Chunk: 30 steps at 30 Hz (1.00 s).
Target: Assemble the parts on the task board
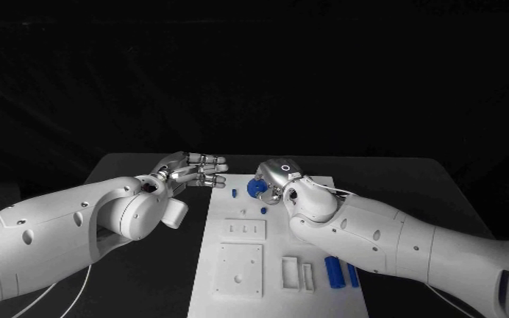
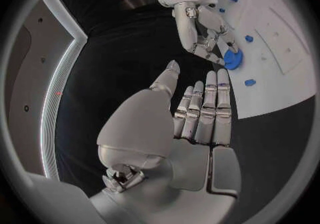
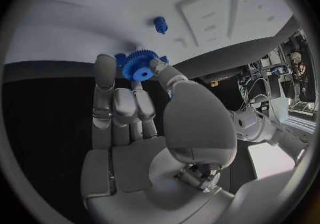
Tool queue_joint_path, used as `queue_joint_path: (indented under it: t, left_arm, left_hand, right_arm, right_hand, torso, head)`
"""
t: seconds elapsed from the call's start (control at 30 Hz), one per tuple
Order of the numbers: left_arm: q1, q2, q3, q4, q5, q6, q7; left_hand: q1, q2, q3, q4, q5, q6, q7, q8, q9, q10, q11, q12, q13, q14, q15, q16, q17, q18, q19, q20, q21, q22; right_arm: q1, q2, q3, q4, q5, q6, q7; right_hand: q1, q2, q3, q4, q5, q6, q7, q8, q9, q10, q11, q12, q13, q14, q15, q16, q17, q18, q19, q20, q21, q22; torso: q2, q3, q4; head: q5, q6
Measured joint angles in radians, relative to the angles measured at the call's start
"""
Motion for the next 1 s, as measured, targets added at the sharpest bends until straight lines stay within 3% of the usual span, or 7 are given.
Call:
queue_joint_path:
  t: [1.0]
  left_arm:
    - [0.000,0.005,0.000,-0.004,0.000,0.006,-0.001]
  left_hand:
    - [0.000,0.000,0.000,0.000,0.000,0.000,0.000,0.000,0.000,0.000,0.000,0.000,0.000,0.000,0.000,0.000,0.000,0.000,0.000,0.000,0.000,0.000]
  right_arm:
    - [-0.012,0.032,-0.007,-0.053,0.000,0.001,0.001]
  right_hand:
    - [0.005,-0.010,0.000,0.000,-0.005,0.000,-0.004,-0.004,-0.001,0.000,0.000,-0.012,-0.005,0.000,0.000,-0.004,-0.004,0.000,0.000,0.000,-0.013,0.000]
  torso:
    - [-0.001,0.0005,-0.0014]
  head:
    - [0.000,-0.002]
